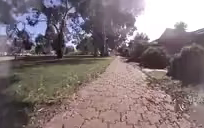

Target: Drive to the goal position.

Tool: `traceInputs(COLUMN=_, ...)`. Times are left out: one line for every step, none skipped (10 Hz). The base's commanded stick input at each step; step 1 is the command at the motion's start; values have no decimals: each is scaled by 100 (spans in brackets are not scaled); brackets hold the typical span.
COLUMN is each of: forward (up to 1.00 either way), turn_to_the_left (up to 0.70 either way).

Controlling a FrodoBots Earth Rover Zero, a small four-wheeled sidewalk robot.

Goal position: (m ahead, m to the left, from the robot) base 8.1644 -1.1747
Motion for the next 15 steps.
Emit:
traceInputs(forward=70, turn_to_the_left=0)
traceInputs(forward=70, turn_to_the_left=0)
traceInputs(forward=70, turn_to_the_left=0)
traceInputs(forward=70, turn_to_the_left=0)
traceInputs(forward=70, turn_to_the_left=0)
traceInputs(forward=70, turn_to_the_left=-3)
traceInputs(forward=70, turn_to_the_left=-16)
traceInputs(forward=70, turn_to_the_left=-28)
traceInputs(forward=70, turn_to_the_left=-35)
traceInputs(forward=70, turn_to_the_left=-34)
traceInputs(forward=70, turn_to_the_left=-34)
traceInputs(forward=70, turn_to_the_left=-19)
traceInputs(forward=70, turn_to_the_left=-10)
traceInputs(forward=70, turn_to_the_left=-2)
traceInputs(forward=70, turn_to_the_left=0)
